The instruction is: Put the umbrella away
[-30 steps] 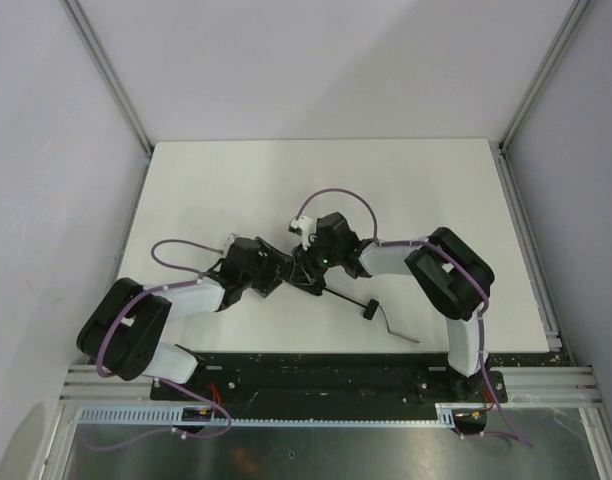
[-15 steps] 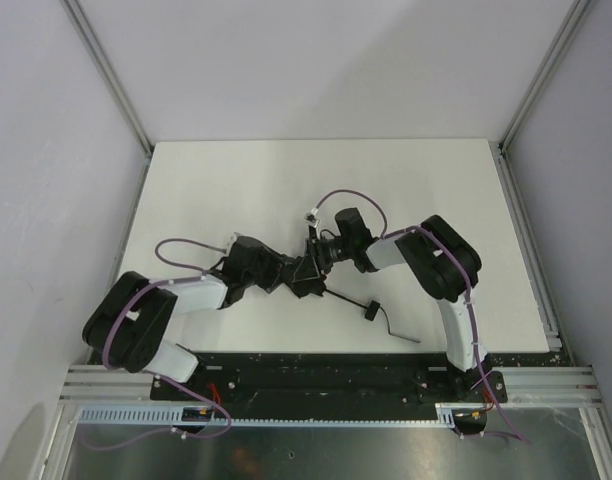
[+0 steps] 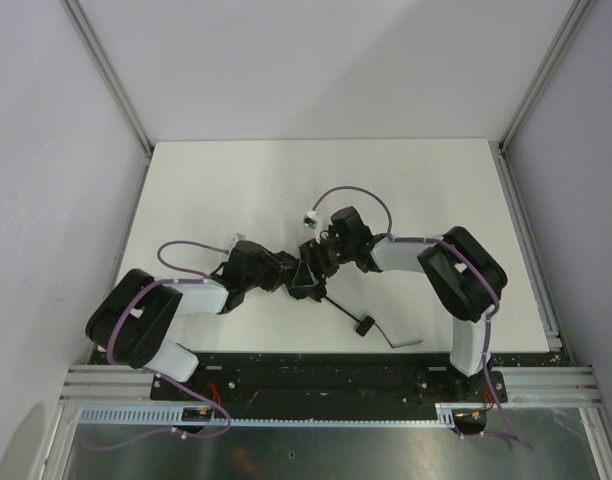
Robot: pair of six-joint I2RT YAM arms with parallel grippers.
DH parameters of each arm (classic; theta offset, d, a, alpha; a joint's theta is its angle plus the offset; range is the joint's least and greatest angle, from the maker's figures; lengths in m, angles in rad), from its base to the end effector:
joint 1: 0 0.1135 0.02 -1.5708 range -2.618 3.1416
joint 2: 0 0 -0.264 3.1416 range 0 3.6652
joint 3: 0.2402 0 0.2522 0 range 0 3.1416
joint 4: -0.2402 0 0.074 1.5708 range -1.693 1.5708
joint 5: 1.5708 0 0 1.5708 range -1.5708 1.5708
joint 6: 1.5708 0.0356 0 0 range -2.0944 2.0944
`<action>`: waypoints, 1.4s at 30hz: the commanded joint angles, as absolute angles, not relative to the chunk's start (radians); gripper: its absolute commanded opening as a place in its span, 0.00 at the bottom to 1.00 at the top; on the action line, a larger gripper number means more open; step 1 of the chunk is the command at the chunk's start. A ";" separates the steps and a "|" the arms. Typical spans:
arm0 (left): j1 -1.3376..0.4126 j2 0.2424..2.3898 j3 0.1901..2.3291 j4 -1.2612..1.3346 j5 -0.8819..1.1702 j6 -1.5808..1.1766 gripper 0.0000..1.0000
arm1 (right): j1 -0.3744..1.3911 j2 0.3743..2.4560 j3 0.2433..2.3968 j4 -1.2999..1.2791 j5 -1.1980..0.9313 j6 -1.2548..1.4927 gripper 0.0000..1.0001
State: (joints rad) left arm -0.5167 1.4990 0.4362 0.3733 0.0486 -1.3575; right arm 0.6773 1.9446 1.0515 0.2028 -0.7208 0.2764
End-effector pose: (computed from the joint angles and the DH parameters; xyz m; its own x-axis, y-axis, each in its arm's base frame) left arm 0.2227 -0.1286 0.1223 -0.6312 -0.7641 -0.1331 -0.4292 0.4871 -0.7606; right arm 0.2926 0.2655 0.1419 -0.7141 -0.3112 -0.6271 -0.6990 0.3653 0.6147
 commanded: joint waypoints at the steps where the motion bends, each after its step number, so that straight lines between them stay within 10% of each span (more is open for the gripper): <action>1: -0.523 1.543 0.365 0.118 -0.029 -1.234 0.07 | 0.721 1.789 1.038 -0.035 -0.459 0.117 0.90; 9: -0.523 1.535 0.365 0.099 -0.023 -1.260 0.00 | 0.954 1.691 1.045 -0.050 0.116 -0.021 0.98; 23: -0.524 1.543 0.375 0.052 0.015 -1.323 0.00 | 1.080 1.922 1.089 0.058 0.384 -0.078 0.72; 30: -0.522 1.533 0.381 0.048 0.021 -1.323 0.00 | 1.028 1.994 1.089 0.012 0.281 -0.049 0.10; 33: -0.519 1.548 0.397 0.048 0.025 -1.306 0.01 | 0.979 2.016 1.076 0.006 0.155 -0.037 0.01; 42: -0.512 1.539 0.410 0.049 0.019 -1.270 0.64 | 0.803 2.001 1.001 0.079 -0.454 0.039 0.00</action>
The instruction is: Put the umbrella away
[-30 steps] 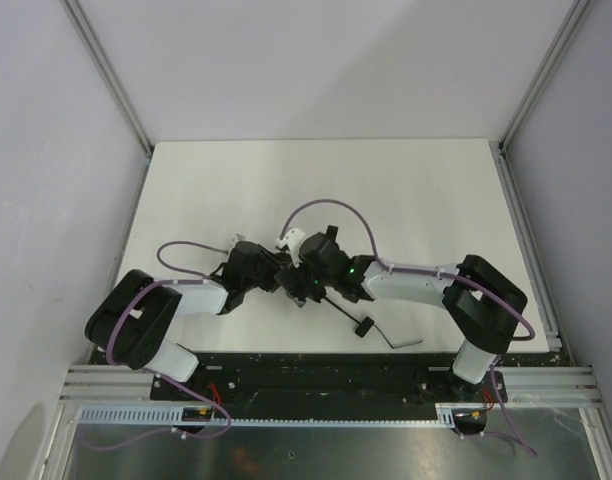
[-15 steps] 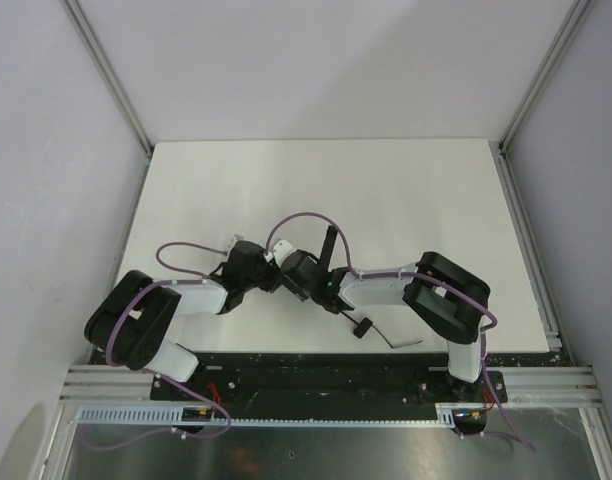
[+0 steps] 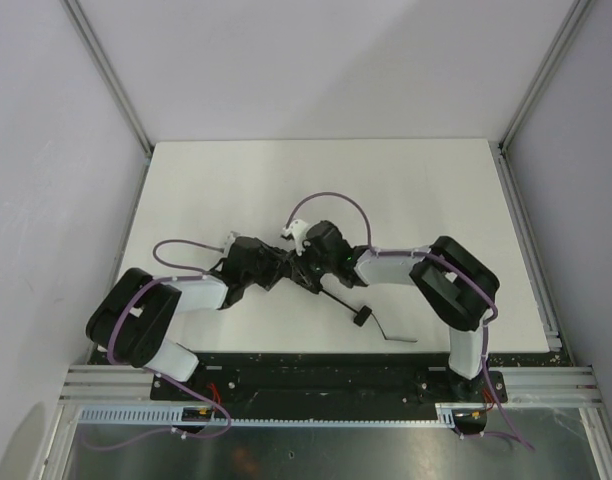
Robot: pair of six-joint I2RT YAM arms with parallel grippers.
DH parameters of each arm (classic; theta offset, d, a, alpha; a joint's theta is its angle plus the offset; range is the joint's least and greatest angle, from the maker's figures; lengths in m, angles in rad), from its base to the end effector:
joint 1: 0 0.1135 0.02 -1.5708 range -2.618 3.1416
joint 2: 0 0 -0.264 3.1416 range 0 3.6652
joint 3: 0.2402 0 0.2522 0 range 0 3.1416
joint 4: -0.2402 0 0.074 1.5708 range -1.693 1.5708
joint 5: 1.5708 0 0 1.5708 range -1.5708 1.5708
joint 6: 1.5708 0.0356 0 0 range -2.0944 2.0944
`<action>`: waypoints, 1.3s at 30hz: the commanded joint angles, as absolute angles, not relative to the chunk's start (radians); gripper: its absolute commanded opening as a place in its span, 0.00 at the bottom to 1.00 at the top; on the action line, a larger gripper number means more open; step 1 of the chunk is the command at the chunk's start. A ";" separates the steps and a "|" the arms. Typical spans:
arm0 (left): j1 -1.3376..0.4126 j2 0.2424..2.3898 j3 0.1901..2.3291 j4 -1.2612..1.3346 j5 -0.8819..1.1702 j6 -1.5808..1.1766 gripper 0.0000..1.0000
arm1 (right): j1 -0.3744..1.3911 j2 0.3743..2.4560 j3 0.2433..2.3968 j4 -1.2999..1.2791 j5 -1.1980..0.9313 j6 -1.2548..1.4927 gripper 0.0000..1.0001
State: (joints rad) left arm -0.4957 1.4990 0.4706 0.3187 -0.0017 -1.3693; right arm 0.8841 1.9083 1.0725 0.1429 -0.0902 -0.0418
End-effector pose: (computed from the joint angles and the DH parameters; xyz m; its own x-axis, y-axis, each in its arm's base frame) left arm 0.2305 -0.1246 0.1266 -0.5796 -0.8004 -0.1529 -0.4666 0.4798 -0.7430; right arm 0.2514 0.3117 0.1512 -0.3706 -0.5177 -0.7711 -0.8303 0.5567 0.0253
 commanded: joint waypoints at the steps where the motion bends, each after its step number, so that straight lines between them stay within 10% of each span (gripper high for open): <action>1: -0.512 1.537 0.410 0.049 0.019 -1.268 0.67 | 0.782 2.004 0.996 0.101 -0.522 0.063 0.00; 13: -0.523 1.608 0.417 0.052 0.033 -1.255 0.75 | 0.663 2.131 0.982 0.398 -1.030 0.390 0.00; 20: -0.525 1.638 0.407 0.086 0.012 -1.234 0.37 | 0.661 2.109 0.983 0.383 -1.041 0.392 0.01; 32: -0.525 1.635 0.387 0.101 0.013 -1.234 0.23 | 0.674 1.838 1.032 0.021 -0.581 0.193 0.91; 39: -0.525 1.618 0.385 0.101 0.015 -1.237 0.22 | 0.828 1.682 1.058 -0.102 -0.117 0.033 0.99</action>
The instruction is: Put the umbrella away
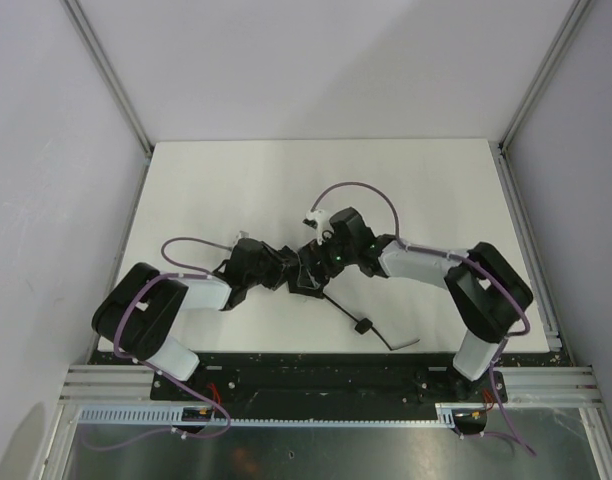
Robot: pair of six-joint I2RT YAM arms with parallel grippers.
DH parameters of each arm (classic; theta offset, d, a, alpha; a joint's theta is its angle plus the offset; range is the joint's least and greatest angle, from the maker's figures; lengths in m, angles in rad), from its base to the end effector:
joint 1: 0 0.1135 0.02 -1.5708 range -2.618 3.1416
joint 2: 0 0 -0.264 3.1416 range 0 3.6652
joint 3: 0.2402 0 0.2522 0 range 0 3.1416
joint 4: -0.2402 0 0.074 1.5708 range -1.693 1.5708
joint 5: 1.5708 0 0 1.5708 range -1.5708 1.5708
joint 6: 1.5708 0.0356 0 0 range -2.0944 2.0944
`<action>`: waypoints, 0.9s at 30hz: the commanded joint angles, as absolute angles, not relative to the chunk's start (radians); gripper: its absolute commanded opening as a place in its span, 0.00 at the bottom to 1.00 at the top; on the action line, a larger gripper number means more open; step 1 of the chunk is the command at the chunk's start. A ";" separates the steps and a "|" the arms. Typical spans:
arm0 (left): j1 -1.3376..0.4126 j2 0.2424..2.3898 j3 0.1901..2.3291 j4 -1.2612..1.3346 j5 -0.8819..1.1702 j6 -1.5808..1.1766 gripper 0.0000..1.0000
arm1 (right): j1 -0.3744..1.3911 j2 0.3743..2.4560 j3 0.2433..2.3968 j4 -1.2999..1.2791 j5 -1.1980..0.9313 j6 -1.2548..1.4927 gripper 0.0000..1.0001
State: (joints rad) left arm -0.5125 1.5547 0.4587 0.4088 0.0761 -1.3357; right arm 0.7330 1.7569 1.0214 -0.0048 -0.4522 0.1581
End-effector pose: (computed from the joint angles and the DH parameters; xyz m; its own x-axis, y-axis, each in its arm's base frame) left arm 0.2303 -0.1327 0.1176 -0.6541 -0.7446 -0.1332 -0.4118 0.4982 -0.7630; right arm 0.2638 0.2585 0.1816 -0.6275 -0.3744 -0.6827 -0.7522 0.5181 0.4073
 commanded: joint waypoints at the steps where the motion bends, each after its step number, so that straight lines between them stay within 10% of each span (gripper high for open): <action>1: -0.525 1.618 0.385 0.101 0.017 -1.239 0.22 | 0.859 1.684 1.064 -0.104 -0.021 0.019 0.99; 18: -0.524 1.596 0.386 0.101 0.031 -1.252 0.22 | 1.038 1.972 1.135 -0.071 0.395 -0.103 0.66; 27: -0.514 1.561 0.384 0.101 0.036 -1.238 0.24 | 0.971 2.027 1.112 -0.077 0.225 -0.072 0.05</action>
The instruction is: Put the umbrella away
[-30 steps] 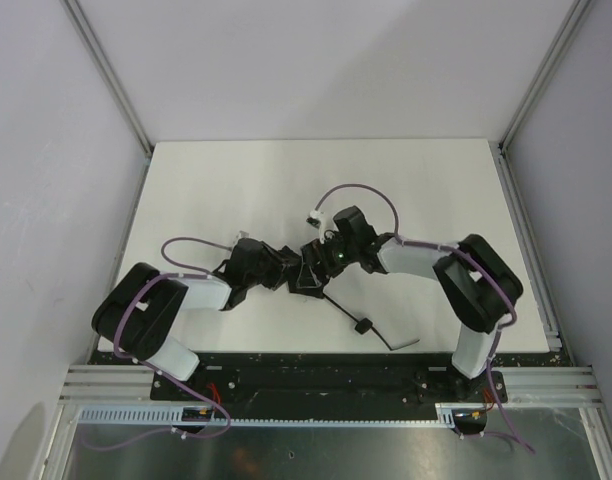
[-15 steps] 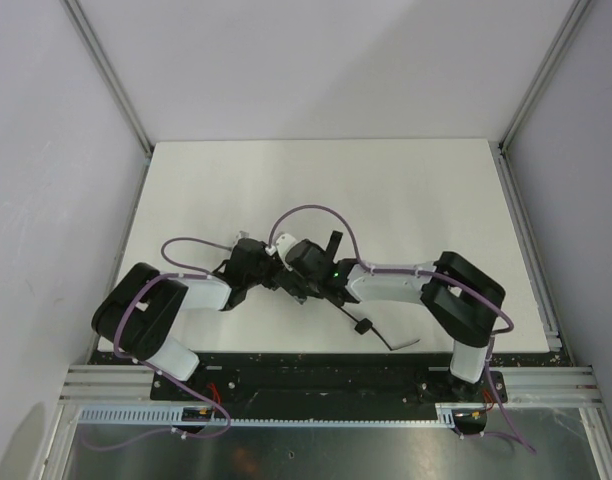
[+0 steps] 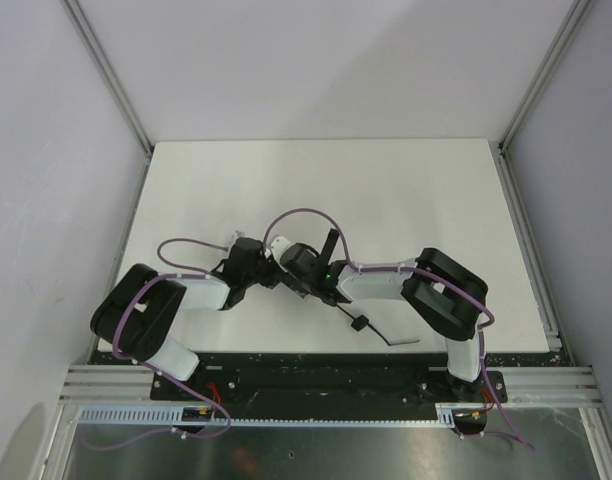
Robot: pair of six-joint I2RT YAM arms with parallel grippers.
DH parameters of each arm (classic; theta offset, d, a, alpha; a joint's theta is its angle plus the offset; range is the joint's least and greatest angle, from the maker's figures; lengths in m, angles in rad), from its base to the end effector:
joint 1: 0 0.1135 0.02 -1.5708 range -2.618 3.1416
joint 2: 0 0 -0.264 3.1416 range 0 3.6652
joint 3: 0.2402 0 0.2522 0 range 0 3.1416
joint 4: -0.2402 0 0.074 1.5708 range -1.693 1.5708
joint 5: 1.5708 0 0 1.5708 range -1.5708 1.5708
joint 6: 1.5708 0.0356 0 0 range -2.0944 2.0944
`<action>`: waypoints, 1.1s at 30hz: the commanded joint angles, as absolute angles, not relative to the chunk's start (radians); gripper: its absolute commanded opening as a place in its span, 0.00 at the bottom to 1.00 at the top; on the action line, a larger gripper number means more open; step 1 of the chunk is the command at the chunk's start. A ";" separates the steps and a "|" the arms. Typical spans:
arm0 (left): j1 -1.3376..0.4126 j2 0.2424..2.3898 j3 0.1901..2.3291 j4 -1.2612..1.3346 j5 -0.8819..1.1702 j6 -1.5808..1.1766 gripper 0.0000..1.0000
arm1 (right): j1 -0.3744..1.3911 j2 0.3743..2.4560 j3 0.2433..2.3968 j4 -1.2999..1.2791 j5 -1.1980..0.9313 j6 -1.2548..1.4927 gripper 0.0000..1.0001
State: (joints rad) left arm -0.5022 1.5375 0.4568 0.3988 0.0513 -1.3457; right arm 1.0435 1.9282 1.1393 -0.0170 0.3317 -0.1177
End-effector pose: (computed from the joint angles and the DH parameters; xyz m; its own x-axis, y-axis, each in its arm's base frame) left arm 0.2310 -0.1289 0.1204 -0.6259 -0.7669 -0.1418 -0.4234 0.4868 -0.7640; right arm 0.2124 0.3416 0.1516 -0.2779 -0.6979 -0.6601 -0.7413 0.5928 -0.3146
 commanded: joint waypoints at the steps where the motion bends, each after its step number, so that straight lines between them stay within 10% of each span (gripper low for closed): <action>1: -0.509 1.554 0.384 0.101 0.036 -1.233 0.26 | 0.963 2.030 1.111 -0.082 0.195 -0.074 0.03; 15: -0.365 1.295 0.380 0.063 0.091 -1.143 0.95 | 0.820 2.050 1.103 -0.072 -0.330 -0.015 0.00; 33: -0.379 1.488 0.485 0.060 0.085 -1.233 0.99 | 0.759 2.070 1.103 -0.010 -0.587 0.084 0.00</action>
